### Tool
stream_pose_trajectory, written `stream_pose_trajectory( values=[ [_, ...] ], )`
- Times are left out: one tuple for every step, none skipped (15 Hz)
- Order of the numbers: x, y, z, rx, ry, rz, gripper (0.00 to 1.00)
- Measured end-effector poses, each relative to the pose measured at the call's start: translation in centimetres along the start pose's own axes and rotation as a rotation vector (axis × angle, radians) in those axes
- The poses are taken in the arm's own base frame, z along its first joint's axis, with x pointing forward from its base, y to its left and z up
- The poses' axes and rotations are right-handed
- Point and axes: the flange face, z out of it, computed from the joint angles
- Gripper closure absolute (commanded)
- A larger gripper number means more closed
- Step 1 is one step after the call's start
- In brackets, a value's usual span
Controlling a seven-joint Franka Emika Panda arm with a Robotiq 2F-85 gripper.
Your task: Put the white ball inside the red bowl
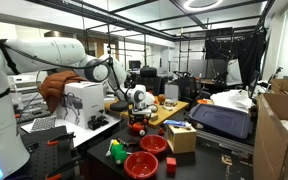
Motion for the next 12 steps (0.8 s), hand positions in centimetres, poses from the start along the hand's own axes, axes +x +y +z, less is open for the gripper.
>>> stream_pose_trajectory(
  values=[
    [0.05, 0.06, -0.06, -0.009, 0.002, -0.006, 0.00],
    [0.13, 0.12, -0.14, -0.022, 0.003, -0.013, 0.00],
    [0.21, 0.14, -0.21, -0.031, 0.005, -0.021, 0.00],
    [0.28, 0.15, -0.26, -0.039, 0.005, -0.031, 0.00],
    [0.33, 0.15, -0.29, -0.046, 0.004, -0.039, 0.00],
    [0.38, 0.17, -0.32, -0.061, -0.002, -0.051, 0.00],
    [0.42, 0.18, -0.32, -0.076, -0.009, -0.062, 0.00],
    [0.44, 0.18, -0.27, -0.089, -0.018, -0.074, 0.00],
    [0.45, 0.17, -0.18, -0.104, -0.027, -0.086, 0.00],
    [0.45, 0.14, -0.02, -0.115, -0.036, -0.097, 0.00],
    [0.42, 0.13, 0.16, -0.124, -0.044, -0.105, 0.00],
    [0.38, 0.13, 0.35, -0.132, -0.049, -0.112, 0.00]
  ],
)
